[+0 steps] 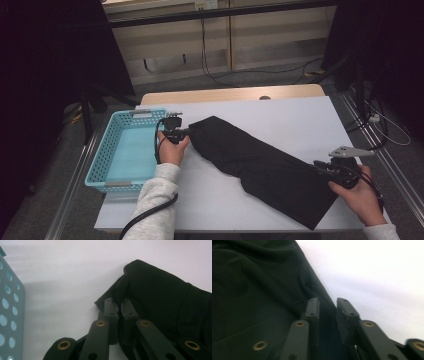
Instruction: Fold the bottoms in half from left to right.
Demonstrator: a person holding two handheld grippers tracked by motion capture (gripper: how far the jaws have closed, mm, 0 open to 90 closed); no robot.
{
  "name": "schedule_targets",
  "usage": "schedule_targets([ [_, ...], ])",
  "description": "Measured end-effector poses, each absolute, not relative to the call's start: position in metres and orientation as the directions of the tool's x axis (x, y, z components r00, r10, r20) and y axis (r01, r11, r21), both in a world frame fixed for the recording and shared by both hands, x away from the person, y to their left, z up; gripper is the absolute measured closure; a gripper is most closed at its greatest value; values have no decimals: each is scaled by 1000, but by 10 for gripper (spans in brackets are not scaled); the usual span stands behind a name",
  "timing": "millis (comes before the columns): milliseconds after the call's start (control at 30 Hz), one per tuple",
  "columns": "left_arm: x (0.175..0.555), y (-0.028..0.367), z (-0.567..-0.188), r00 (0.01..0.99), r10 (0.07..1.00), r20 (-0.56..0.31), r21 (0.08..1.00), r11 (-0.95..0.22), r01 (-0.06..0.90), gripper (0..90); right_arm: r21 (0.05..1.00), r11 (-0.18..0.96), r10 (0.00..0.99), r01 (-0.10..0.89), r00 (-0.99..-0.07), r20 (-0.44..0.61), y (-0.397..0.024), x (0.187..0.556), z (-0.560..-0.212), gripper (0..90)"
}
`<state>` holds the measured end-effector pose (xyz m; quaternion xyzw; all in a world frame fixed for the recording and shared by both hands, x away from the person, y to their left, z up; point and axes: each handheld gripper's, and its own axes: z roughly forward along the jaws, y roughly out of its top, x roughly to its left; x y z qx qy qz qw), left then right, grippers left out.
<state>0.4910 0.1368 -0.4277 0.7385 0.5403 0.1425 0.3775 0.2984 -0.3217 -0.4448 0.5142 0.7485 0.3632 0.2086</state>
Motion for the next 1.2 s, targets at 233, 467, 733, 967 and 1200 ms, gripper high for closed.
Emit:
schedule_targets([
  [233, 492, 136, -430, 370, 909, -191, 705, -135, 696, 859, 738, 219, 924, 638, -379, 53, -315, 310, -452, 773],
  [467, 494, 136, -431, 359, 915, -183, 711, -129, 691, 862, 707, 212, 928, 675, -365, 71, -326, 313, -452, 900],
  [733, 493, 137, -438, 380, 907, -180, 707, -149, 691, 820, 740, 174, 934, 650, -347, 85, -341, 301, -446, 783],
  [967, 485, 135, -434, 444, 876, -188, 715, -188, 673, 522, 733, 190, 920, 654, -378, 100, -329, 294, -445, 747],
  [1200, 468, 131, -436, 506, 844, -175, 730, -233, 642, 303, 685, 233, 921, 690, -384, 73, -335, 282, -452, 849],
])
